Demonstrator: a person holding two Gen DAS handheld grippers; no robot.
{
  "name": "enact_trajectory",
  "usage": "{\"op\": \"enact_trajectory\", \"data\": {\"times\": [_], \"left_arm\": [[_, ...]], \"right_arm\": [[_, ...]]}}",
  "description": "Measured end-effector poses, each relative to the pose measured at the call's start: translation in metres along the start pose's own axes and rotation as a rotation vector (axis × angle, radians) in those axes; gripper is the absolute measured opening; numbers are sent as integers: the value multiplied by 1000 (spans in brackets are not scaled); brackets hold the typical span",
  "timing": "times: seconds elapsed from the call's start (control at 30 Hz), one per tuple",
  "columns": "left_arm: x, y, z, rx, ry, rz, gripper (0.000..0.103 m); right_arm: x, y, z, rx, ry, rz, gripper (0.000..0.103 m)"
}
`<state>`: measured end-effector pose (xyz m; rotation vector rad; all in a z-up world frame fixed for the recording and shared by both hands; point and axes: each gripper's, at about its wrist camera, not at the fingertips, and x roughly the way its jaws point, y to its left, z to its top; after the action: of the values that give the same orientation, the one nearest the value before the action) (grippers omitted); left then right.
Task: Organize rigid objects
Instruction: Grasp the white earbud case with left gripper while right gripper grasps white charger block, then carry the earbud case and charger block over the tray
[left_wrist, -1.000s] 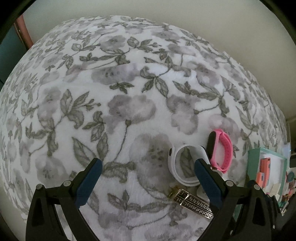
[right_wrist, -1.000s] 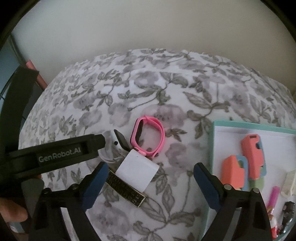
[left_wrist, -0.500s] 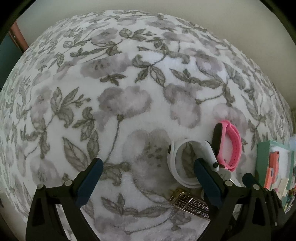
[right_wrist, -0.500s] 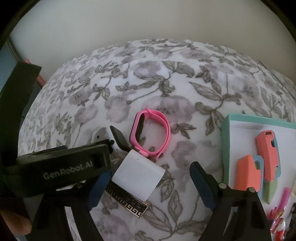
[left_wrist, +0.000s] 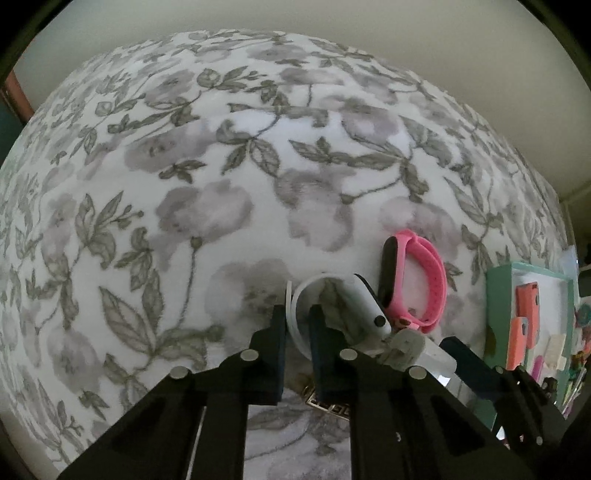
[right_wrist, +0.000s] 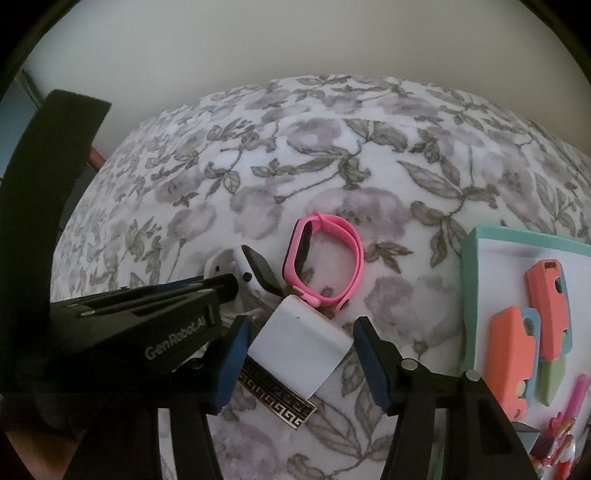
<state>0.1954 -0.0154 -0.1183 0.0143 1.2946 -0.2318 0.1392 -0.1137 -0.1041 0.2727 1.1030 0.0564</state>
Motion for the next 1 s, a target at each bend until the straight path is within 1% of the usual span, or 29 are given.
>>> {"op": "enact_trajectory", "data": {"times": [0.07,0.2,0.27,0.33,0.43,0.53,0.63,0.8,0.9,1.0], "left_arm": [[0,-1,1,-1,-1,-4,12],[-3,-1,1,-8,-7,-10,8],[-7,-2,3,-7,-18,-10,7],[-13,-6,3,-3,-29,-9,7],[-21,-10,4,5,-48,-6,7],[-23,-9,6,4,-60,-6,7],[-27,-10,8,-1,-72,-10,7],[-47,-7,6,1,-111,-13,7],[-67,-7,6,4,-154,-16,7],[-86,-12,6,16,-200,-14,7]], "right_arm": [[-1,-2,0,2,3,-3,61],[-2,-5,-1,15,13,-10,60],[-2,-6,-2,14,20,-32,60],[-3,-7,-2,19,24,-41,56],[-7,-11,-1,35,23,-31,54],[-10,-15,-1,35,26,-31,53],[-12,-20,-2,55,31,-13,53],[-22,-25,-1,73,20,-7,53],[-32,-32,3,101,14,-8,53],[-49,-40,9,128,-13,1,53]]}}
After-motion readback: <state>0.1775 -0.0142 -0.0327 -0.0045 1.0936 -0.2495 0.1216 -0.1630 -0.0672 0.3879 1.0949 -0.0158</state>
